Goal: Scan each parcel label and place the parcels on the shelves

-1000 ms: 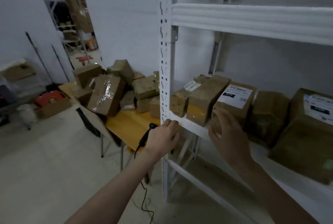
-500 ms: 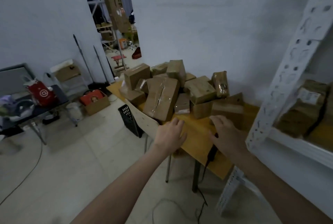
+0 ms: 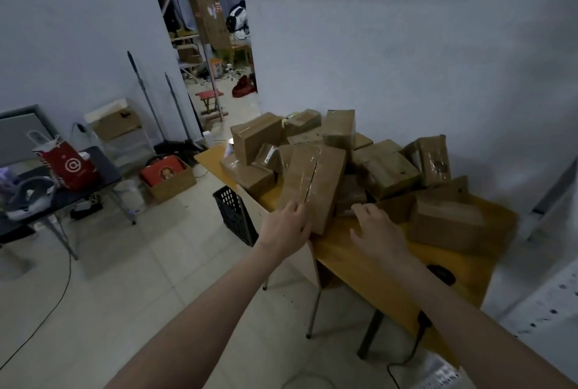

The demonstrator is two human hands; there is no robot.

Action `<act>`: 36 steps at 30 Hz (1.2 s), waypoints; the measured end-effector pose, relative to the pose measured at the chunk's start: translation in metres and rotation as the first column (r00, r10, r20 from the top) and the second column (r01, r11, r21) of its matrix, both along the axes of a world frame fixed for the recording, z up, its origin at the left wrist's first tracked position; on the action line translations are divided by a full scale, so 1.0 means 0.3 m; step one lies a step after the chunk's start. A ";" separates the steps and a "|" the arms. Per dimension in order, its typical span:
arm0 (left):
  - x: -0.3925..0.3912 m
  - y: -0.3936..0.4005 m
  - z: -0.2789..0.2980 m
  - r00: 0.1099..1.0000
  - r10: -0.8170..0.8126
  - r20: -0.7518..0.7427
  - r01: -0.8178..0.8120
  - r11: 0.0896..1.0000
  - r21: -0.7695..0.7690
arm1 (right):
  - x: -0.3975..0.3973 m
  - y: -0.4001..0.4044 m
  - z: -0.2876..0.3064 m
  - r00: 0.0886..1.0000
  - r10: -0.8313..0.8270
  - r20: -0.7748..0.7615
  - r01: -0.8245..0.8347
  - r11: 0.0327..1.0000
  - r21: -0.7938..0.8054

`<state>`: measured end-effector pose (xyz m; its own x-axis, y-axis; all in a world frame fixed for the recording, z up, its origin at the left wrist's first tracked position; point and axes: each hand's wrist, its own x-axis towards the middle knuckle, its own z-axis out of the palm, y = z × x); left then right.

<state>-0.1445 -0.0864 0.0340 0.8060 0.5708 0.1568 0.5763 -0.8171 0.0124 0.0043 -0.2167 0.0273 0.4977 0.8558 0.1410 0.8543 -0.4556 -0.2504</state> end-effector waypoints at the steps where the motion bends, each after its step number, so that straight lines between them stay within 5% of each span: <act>1: 0.014 0.041 -0.006 1.000 0.009 -0.012 -0.009 1.000 -0.003 | 0.015 0.045 -0.014 1.000 -0.002 -0.020 0.001 1.000 -0.009; 12: 0.351 0.580 -0.042 0.999 0.023 -0.027 -0.024 0.999 -0.033 | 0.351 0.565 -0.105 0.996 -0.067 -0.066 0.063 0.996 -0.056; 24: 0.762 0.950 -0.074 0.990 -0.139 0.028 0.140 0.990 -0.037 | 0.641 0.981 0.008 0.938 -0.342 -0.061 0.347 0.932 0.105; 36: 0.959 1.312 -0.154 0.959 -0.281 0.035 0.283 0.952 -0.117 | 0.799 1.304 -0.002 0.818 -0.558 -0.140 0.554 0.830 -0.065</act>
<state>0.1431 0.3073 -0.0121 0.9346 0.3360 0.1169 0.3213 -0.9383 0.1278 0.2440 0.1743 0.0268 0.9032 0.4290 0.0138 0.4080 -0.8482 -0.3377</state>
